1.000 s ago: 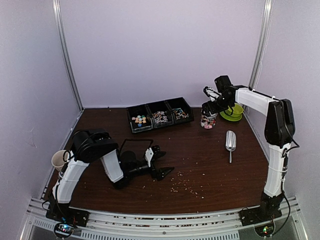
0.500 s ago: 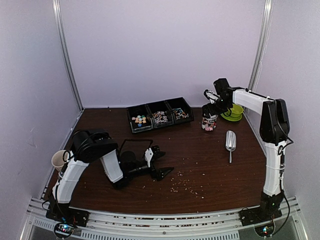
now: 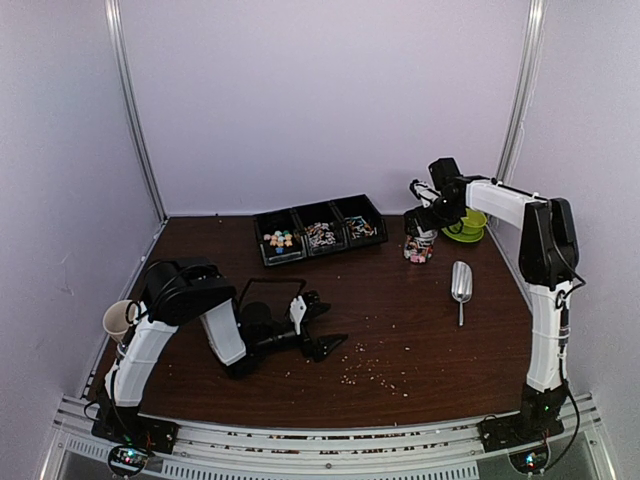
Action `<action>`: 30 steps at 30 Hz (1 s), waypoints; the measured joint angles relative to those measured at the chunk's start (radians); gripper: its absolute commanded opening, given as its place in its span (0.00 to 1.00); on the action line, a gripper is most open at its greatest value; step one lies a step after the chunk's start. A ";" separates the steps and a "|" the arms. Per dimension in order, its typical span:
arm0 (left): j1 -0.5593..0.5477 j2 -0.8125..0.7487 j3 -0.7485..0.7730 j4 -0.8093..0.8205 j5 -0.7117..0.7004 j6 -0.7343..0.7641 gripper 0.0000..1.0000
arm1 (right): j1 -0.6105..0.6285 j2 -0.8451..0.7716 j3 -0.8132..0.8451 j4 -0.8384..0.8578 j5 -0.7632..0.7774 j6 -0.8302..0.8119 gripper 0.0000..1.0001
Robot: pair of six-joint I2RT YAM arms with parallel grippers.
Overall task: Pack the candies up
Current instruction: Place the packed packing box at the center of the board, then reset both arms
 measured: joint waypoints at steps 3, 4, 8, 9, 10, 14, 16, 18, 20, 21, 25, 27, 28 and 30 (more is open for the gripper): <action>0.000 0.000 0.006 -0.004 0.000 -0.003 0.98 | 0.000 -0.042 -0.026 0.005 0.014 0.019 1.00; 0.000 0.000 0.012 -0.013 0.000 -0.001 0.98 | 0.000 -0.068 -0.045 0.010 0.023 0.027 0.99; -0.005 -0.001 0.067 -0.093 -0.016 0.015 0.98 | 0.001 -0.223 -0.159 0.048 0.054 0.063 0.99; -0.007 -0.005 0.079 -0.120 -0.024 0.017 0.98 | 0.002 -0.271 -0.190 0.059 0.062 0.071 0.99; -0.009 -0.013 0.084 -0.143 -0.034 0.018 0.98 | 0.002 -0.318 -0.222 0.073 0.068 0.078 1.00; -0.011 -0.067 0.085 -0.263 -0.081 0.004 0.98 | 0.006 -0.504 -0.361 0.133 0.085 0.103 1.00; -0.011 -0.111 0.085 -0.362 -0.111 -0.011 0.98 | 0.006 -0.601 -0.449 0.173 0.089 0.120 1.00; -0.011 -0.163 0.085 -0.463 -0.141 -0.022 0.98 | 0.006 -0.685 -0.531 0.200 0.088 0.133 0.99; -0.011 -0.223 0.088 -0.568 -0.167 -0.028 0.98 | 0.006 -0.766 -0.614 0.219 0.085 0.150 1.00; -0.011 -0.254 0.090 -0.611 -0.180 -0.030 0.98 | 0.007 -0.808 -0.655 0.235 0.082 0.156 0.99; -0.011 -0.418 0.099 -0.809 -0.229 -0.044 0.98 | 0.008 -0.968 -0.791 0.249 0.060 0.175 1.00; -0.011 -0.507 0.125 -0.939 -0.261 -0.050 0.98 | 0.009 -1.044 -0.843 0.248 0.056 0.175 0.99; -0.012 -0.552 0.143 -1.007 -0.278 -0.052 0.98 | 0.009 -1.092 -0.874 0.249 0.054 0.175 0.99; -0.012 -0.625 0.180 -1.125 -0.315 -0.055 0.98 | 0.011 -1.160 -0.913 0.246 0.052 0.175 0.99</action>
